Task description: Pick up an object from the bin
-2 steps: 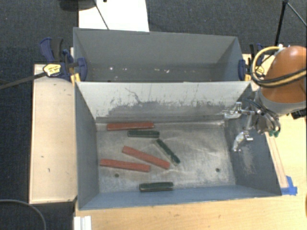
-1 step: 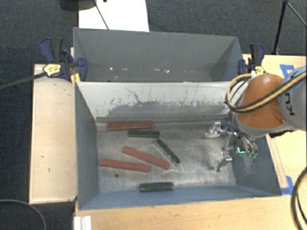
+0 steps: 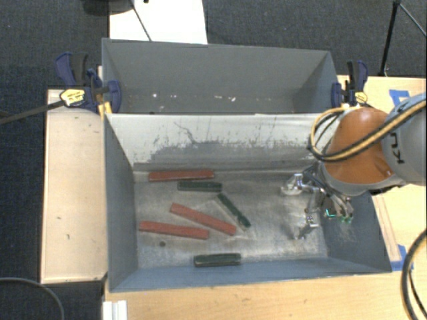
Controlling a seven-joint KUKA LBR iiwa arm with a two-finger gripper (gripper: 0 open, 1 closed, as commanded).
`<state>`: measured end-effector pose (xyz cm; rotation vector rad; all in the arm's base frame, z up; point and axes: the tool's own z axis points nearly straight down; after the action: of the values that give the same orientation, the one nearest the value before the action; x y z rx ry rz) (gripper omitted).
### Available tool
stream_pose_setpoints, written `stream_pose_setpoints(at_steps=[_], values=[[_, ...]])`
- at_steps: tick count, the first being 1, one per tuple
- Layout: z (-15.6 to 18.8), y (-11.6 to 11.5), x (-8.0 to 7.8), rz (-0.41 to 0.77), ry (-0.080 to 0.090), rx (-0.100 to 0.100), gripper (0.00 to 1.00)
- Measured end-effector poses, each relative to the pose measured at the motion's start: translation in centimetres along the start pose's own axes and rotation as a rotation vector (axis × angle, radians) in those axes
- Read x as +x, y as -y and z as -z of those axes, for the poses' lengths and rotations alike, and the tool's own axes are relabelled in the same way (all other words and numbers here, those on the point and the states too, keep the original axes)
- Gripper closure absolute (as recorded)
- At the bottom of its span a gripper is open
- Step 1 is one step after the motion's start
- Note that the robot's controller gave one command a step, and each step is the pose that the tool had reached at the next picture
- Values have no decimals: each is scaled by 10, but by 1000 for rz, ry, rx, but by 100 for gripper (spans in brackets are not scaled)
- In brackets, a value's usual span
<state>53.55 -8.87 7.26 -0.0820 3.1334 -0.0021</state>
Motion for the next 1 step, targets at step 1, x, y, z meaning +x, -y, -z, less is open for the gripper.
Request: stream_pose_setpoints(at_steps=[1], values=[[24, -34, -6, 58, -5, -1, 0]])
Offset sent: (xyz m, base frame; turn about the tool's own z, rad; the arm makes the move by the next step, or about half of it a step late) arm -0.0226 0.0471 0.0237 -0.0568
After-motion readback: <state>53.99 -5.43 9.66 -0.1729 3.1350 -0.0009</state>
